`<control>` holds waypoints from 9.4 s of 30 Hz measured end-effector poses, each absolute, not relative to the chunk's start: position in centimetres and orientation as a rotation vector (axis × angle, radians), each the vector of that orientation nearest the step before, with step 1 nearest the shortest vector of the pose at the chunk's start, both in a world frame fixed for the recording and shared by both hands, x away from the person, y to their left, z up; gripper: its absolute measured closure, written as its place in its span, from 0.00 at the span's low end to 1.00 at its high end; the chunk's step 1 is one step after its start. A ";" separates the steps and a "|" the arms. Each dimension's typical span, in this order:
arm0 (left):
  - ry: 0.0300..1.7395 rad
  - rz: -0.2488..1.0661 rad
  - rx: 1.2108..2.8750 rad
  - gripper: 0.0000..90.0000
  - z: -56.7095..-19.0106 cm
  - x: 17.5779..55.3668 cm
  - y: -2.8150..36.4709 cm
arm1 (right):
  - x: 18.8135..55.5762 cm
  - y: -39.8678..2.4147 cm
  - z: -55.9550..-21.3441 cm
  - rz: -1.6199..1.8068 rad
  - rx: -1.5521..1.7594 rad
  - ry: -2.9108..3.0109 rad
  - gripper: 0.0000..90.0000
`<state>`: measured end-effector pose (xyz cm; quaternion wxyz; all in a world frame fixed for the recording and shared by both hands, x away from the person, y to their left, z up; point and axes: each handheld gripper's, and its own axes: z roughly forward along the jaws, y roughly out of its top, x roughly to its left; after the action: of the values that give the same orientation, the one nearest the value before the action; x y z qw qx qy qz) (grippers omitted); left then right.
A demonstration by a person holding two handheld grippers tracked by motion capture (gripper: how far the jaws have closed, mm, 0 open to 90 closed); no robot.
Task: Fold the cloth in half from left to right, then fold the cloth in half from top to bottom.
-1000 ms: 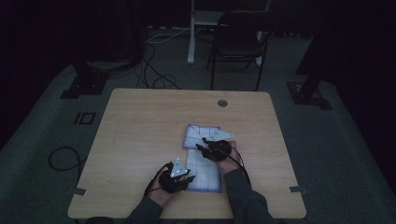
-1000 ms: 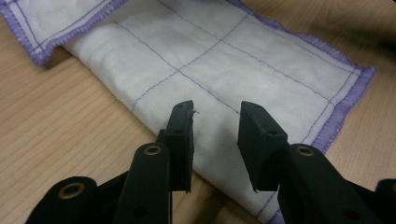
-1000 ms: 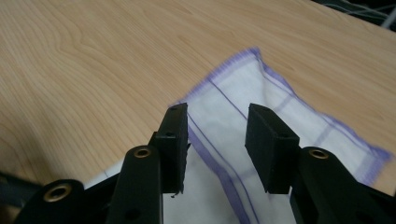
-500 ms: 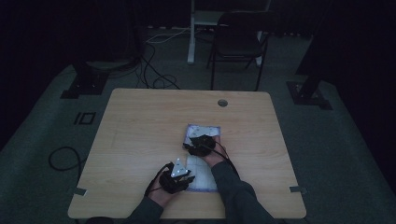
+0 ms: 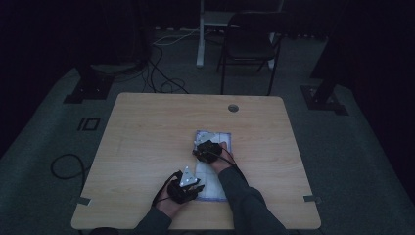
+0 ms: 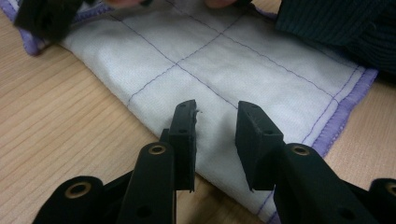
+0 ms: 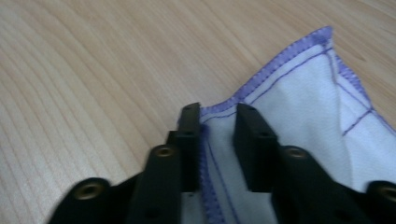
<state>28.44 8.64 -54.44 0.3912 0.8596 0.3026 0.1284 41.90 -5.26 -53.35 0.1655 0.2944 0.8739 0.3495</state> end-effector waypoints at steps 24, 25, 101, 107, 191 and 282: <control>0.777 0.324 2.177 0.77 -54.5 28.4 8.6 | 44.0 -12.0 -49.5 1.141 1.031 2.308 0.95; 0.777 0.323 2.177 0.77 -54.5 28.4 8.6 | 44.2 -12.3 -49.4 1.138 1.039 2.301 0.95; 0.905 0.424 1.995 0.69 -49.7 38.9 10.7 | 45.8 -16.1 -49.9 1.088 1.209 2.197 0.69; 0.923 0.441 1.995 0.68 -49.6 40.6 10.5 | 45.9 -16.2 -49.9 1.091 1.215 2.197 0.68; 1.137 0.374 2.149 0.97 -53.1 48.6 5.3 | 48.4 -15.8 -53.2 1.029 1.420 2.253 0.95; 0.918 0.379 1.892 0.96 -46.5 37.6 10.2 | 37.5 -16.6 -45.6 1.373 1.034 2.203 0.95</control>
<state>37.62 10.17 -46.53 0.4814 0.7760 0.3767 0.1556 37.52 -16.63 -45.61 0.1730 0.3644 0.7765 0.4840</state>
